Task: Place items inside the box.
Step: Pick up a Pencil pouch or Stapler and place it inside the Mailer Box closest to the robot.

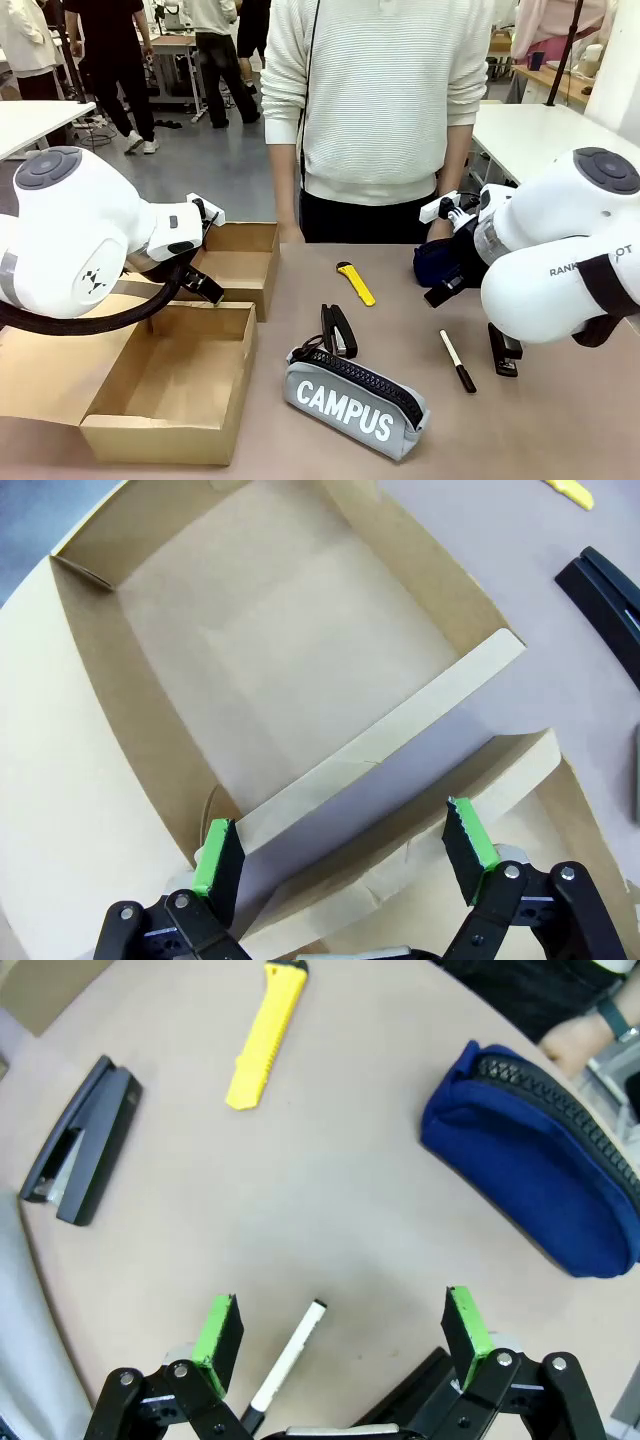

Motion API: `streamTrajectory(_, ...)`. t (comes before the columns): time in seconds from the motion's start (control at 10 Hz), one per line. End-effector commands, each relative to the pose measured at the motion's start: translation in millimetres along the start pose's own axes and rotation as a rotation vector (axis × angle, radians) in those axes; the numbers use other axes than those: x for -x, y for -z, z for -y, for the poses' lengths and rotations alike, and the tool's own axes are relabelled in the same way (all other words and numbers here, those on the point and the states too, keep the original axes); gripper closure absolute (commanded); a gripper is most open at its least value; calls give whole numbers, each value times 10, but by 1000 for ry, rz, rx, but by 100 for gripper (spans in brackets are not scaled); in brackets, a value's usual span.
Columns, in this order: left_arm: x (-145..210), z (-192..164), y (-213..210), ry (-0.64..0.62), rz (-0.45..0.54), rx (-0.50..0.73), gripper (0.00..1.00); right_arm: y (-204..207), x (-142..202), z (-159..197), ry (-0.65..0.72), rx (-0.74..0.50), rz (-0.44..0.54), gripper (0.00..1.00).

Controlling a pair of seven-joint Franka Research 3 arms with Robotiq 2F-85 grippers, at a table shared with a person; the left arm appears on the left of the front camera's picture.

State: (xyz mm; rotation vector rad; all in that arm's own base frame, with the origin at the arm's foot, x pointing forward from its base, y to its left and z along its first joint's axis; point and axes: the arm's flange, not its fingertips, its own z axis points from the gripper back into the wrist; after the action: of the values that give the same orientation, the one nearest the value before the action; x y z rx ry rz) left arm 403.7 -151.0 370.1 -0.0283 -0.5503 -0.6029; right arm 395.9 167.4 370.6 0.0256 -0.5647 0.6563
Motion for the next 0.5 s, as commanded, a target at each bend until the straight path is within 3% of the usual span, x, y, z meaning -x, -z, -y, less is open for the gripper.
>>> streamTrajectory(0.0, 0, 0, 0, 0, 0, 0, 0, -1, 0, 1, 1, 0, 0, 0)
streamTrajectory(0.4, 0, 0, 0, 0, 0, 0, 0, -1, 0, 1, 1, 0, 0, 0)
